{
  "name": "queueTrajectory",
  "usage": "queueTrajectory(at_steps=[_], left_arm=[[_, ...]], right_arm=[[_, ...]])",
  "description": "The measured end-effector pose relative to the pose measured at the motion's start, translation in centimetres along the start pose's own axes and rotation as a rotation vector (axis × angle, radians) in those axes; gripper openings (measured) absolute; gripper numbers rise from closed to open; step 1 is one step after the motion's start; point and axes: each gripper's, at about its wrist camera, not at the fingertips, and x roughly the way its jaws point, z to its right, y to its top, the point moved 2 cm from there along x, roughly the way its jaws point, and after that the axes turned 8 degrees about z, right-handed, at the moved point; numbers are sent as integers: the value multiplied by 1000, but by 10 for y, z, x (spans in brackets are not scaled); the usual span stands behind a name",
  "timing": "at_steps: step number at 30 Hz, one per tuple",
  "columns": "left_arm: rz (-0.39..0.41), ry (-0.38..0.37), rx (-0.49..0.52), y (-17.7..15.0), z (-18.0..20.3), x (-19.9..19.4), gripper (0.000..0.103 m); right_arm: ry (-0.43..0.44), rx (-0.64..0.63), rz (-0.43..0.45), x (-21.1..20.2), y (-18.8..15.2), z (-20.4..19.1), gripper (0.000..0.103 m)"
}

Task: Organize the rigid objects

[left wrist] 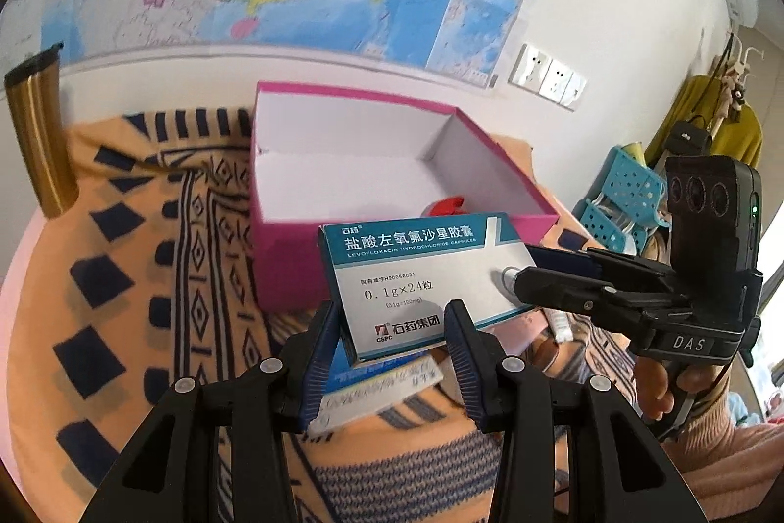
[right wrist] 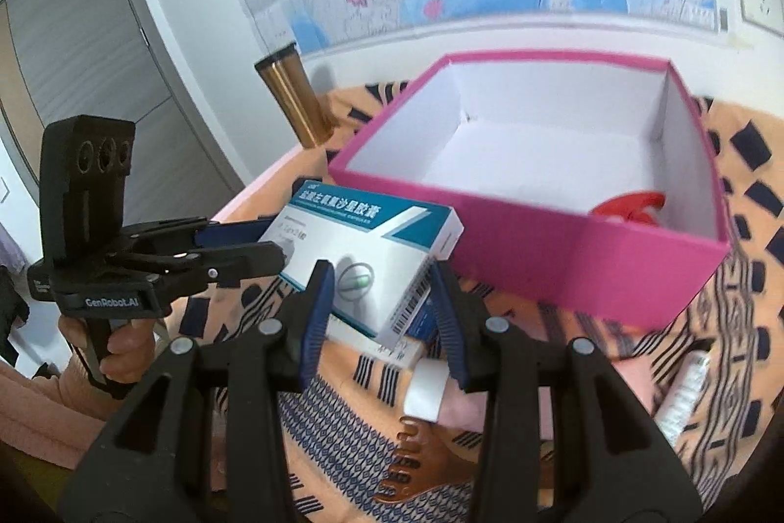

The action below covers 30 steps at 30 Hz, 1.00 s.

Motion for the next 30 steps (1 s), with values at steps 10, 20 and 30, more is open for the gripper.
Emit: queueTrajectory(at_steps=[10, 20, 30], left_arm=[[46, 29, 40, 35, 3, 10, 44], [35, 78, 31, 57, -13, 39, 44], [-13, 112, -3, 59, -28, 65, 44]], right_arm=[[-9, -16, 60, -5, 35, 9, 44], [-11, 29, 56, 19, 60, 29, 44], [-19, 89, 9, 50, 63, 47, 44]])
